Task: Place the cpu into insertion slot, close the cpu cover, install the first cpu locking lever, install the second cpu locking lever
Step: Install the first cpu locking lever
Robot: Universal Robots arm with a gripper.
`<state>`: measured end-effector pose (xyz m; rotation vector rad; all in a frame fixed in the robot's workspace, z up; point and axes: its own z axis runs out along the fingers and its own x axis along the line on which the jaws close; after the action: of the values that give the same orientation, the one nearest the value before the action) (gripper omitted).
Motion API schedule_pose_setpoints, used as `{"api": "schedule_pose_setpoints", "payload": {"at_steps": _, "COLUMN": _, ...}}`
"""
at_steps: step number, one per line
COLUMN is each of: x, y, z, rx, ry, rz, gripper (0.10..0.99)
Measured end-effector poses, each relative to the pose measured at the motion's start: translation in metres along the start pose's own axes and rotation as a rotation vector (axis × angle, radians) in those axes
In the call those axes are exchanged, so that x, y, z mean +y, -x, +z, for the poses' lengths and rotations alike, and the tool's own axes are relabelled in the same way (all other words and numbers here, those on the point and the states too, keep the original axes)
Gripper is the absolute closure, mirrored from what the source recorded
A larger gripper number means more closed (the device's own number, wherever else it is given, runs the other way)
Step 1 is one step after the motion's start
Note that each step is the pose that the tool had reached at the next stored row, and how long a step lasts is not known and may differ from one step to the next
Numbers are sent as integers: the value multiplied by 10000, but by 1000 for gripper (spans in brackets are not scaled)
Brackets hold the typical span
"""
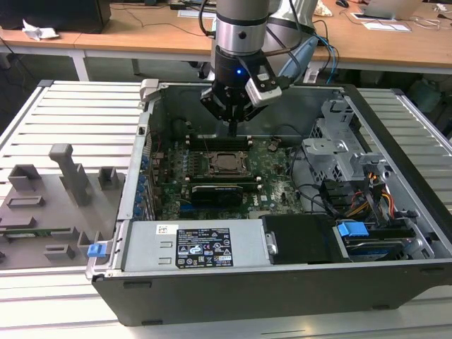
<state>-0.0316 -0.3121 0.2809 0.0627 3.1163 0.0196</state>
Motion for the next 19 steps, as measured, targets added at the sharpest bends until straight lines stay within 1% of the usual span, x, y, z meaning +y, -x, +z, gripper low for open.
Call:
{"api": "schedule_pose_setpoints", "payload": {"at_steps": 3, "x": 0, "y": 0, "z": 0, "rx": 6, "ry": 11, "rz": -476, "gripper": 980}}
{"api": "schedule_pose_setpoints", "payload": {"at_steps": 5, "x": 0, "y": 0, "z": 0, "rx": 13, "ry": 24, "rz": -987, "gripper": 980}}
{"api": "schedule_pose_setpoints", "payload": {"at_steps": 8, "x": 0, "y": 0, "z": 0, "rx": 17, "ry": 31, "rz": -1311, "gripper": 980}}
{"api": "schedule_pose_setpoints", "payload": {"at_steps": 19, "x": 0, "y": -3, "z": 5, "rx": 21, "ry": 45, "rz": -1701, "gripper": 980}}
